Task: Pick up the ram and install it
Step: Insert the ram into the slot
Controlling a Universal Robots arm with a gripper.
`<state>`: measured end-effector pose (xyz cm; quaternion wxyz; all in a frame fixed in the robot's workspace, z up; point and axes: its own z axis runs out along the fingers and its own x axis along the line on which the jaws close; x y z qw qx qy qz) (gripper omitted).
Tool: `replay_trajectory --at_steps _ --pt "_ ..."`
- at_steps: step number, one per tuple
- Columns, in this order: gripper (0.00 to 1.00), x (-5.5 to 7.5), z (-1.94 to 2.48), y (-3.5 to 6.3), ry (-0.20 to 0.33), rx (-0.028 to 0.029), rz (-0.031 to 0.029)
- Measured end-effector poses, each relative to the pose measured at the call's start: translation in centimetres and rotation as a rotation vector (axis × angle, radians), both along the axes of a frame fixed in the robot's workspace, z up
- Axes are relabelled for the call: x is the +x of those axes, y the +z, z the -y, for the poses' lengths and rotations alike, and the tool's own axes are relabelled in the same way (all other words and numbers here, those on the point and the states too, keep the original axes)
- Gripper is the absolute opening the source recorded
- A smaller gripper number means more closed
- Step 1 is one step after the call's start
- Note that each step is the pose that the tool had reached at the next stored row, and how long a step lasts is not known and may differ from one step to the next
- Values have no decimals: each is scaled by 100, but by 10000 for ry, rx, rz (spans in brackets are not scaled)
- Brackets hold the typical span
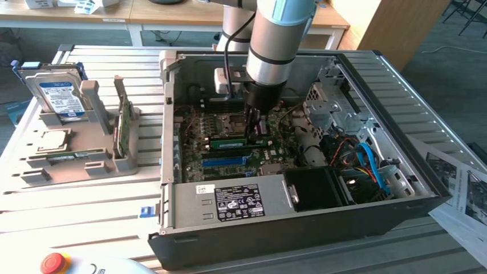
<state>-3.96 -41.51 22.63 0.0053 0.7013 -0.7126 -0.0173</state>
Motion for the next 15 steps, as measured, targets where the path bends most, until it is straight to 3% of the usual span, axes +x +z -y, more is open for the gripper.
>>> replay_trajectory --at_steps 8,15 --pt "31 0 0 59 0 -2 -1" --pt "31 0 0 217 0 -21 -4"
